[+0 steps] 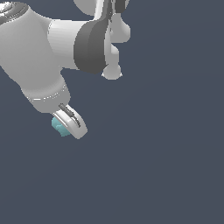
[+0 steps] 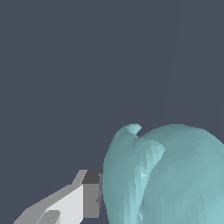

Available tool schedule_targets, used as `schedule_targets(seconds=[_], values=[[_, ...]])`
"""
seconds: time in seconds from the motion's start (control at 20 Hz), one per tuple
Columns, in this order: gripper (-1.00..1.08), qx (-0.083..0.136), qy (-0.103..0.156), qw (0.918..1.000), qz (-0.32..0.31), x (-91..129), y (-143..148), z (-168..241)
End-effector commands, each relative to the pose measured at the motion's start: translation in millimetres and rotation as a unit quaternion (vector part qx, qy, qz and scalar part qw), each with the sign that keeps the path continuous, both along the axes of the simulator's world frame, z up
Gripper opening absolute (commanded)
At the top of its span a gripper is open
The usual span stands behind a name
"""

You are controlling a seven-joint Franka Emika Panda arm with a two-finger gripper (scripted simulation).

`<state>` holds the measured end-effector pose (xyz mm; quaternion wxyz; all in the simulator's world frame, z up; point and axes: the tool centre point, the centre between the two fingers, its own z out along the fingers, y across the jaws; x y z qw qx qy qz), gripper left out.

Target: Pick up the object and move it to a goal position.

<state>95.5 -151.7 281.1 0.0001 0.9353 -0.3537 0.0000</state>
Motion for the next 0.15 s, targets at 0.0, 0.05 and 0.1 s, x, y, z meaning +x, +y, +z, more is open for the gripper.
schedule_targets(seconds=[0.0, 0.05, 0.1], values=[[-1.00, 0.000, 0.000, 1.0000, 0.000, 1.4, -0.9, 1.4], [-1.00, 0.000, 0.000, 1.0000, 0.000, 1.6, -1.0, 1.5], [-1.00, 0.000, 0.000, 1.0000, 0.000, 1.7, -1.0, 1.5]])
